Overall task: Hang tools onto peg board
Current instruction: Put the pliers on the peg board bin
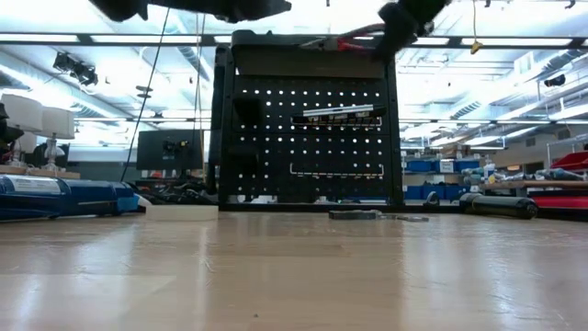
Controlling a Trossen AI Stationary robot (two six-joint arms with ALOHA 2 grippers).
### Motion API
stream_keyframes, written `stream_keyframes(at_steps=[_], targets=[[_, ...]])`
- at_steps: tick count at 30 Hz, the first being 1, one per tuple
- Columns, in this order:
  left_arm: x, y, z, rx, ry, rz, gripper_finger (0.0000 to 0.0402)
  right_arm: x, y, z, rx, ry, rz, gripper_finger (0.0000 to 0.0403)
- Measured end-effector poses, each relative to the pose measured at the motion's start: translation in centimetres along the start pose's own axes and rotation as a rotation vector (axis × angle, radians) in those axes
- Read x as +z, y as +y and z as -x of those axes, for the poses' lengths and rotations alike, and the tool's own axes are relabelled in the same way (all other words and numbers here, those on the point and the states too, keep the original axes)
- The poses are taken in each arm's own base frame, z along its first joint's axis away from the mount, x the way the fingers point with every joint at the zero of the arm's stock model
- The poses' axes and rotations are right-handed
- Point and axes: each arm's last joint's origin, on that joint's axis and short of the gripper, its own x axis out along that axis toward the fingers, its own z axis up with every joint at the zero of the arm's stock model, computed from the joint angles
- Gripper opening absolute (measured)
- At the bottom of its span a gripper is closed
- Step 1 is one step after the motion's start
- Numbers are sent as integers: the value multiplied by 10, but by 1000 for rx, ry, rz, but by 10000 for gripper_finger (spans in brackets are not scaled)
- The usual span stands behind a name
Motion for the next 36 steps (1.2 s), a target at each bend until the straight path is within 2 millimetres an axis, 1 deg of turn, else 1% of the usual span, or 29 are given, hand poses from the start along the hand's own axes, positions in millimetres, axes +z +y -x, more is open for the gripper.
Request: stream_keyframes(at_steps=[2,6,9,12,15,20,25,27,30,36], targets=[[-6,-2,4,5,-8,9,144,13,-4,-3,-3,-10,-53,84],[-19,-5,11,22,-18,38,140,39,-7,-12,28,-41,-91,84],[-24,-5,15,33,-28,79,140,61,-13,-18,27,-75,-120,92],[-27,-7,16,26,-16,78,140,79,-20,-23,5,-101,-141,94],[-27,-8,17,16,-12,81,140,97,-29,-24,-17,-137,-144,87],[-31,-12,17,-11,32,102,140,123,-49,-28,-71,-201,-177,87],[-31,-12,17,-10,37,100,140,136,-65,-36,-120,-224,-216,87],[-29,-11,17,0,18,134,140,141,-70,-42,-135,-235,-238,87],[-29,-11,17,-17,8,173,140,144,-76,-56,-139,-245,-265,88],[-29,-13,18,-31,13,174,140,144,-84,-85,-164,-223,-298,88]])
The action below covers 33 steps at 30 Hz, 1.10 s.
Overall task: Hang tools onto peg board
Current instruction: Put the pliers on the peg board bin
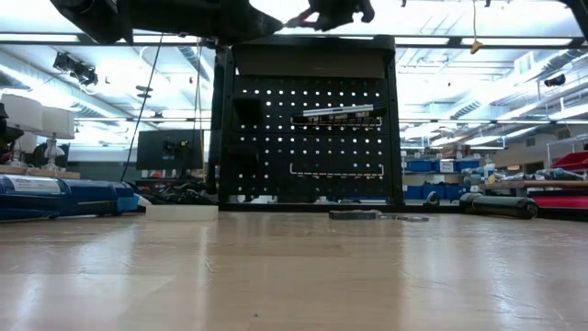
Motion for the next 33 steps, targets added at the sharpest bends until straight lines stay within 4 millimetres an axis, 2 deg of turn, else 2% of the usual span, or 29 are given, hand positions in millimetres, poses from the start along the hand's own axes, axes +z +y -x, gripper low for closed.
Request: stream_keyframes(at_steps=[11,25,33], targets=[[0,-2,1,-11,1,-5,140,-1,-21,-12,-60,-7,-61,90],[1,-2,1,-10,0,-5,140,0,-22,-13,-47,-19,-88,96],[1,-2,1,-10,0,-11,140,-1,-24,-14,-47,-18,-72,83]])
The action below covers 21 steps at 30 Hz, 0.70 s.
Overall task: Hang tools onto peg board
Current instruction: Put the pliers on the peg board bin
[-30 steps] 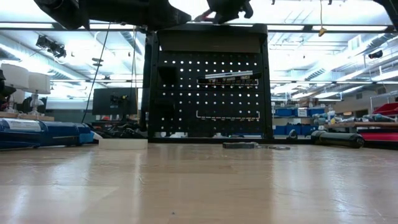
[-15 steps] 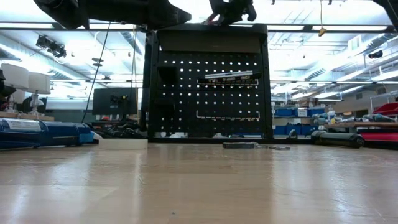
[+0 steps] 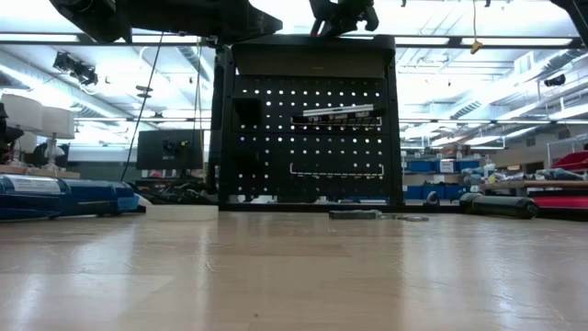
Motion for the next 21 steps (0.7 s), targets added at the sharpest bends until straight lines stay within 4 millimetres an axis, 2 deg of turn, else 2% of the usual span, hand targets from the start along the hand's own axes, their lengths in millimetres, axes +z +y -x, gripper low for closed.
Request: stream_keyframes(at_steps=[13,21], targets=[[0,0,0,0,0,-2,140,3,-2,-5,-18,-46,-30,87],[0,0,0,0,0,-1,140,-1,-2,-7,-89,-34,-27,83]])
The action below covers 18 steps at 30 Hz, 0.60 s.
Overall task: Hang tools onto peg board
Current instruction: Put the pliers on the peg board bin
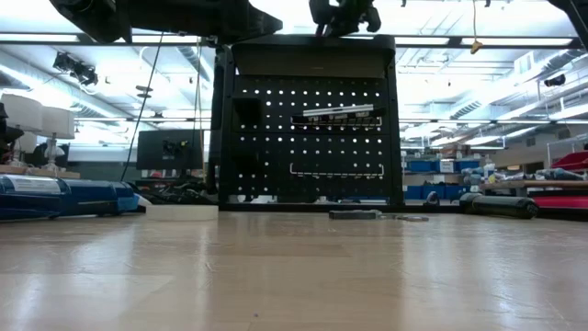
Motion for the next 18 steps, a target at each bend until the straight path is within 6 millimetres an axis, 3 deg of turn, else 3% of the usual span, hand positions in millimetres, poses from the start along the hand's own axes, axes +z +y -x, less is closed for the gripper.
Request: stream_keyframes(at_steps=[10,18], targets=[[0,0,0,0,0,0,140,4,8,5,-60,-33,-13,77],[0,0,0,0,0,0,140,6,8,6,-77,-55,-27,31]])
